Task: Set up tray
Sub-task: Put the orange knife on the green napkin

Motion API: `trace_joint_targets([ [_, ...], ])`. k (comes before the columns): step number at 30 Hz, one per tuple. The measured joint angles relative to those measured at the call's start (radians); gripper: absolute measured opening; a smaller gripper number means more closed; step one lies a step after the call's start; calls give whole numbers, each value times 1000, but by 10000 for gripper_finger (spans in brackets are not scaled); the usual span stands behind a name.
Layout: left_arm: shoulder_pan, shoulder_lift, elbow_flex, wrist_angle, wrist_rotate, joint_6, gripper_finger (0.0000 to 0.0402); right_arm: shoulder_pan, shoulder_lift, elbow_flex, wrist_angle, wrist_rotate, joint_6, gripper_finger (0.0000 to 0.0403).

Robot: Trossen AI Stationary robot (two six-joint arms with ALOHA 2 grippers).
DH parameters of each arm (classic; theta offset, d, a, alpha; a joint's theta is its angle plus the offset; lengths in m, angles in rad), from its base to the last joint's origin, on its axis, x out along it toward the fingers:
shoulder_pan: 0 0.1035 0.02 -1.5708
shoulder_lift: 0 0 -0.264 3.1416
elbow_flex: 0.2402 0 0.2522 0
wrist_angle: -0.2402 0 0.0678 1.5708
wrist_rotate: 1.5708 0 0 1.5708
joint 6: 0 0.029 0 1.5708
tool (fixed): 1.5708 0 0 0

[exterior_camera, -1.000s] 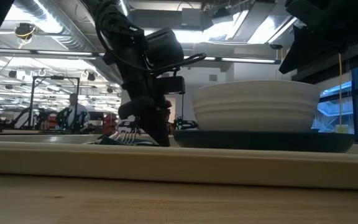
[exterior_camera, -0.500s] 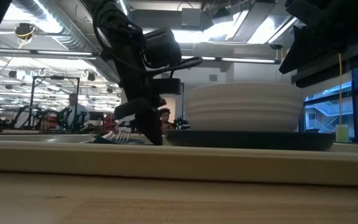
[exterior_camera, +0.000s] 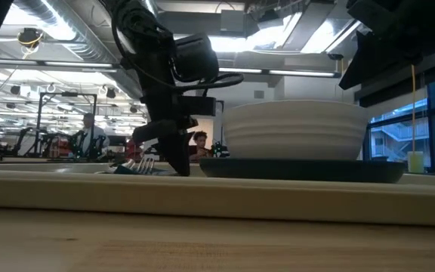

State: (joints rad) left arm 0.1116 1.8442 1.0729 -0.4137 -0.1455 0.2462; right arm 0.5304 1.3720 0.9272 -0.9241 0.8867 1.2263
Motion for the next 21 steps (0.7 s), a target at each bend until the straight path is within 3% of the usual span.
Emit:
trace_joint_targets([
  [21, 0, -1, 1, -31, -48, -1, 33, 0, 0, 0, 0, -1, 2, 11],
])
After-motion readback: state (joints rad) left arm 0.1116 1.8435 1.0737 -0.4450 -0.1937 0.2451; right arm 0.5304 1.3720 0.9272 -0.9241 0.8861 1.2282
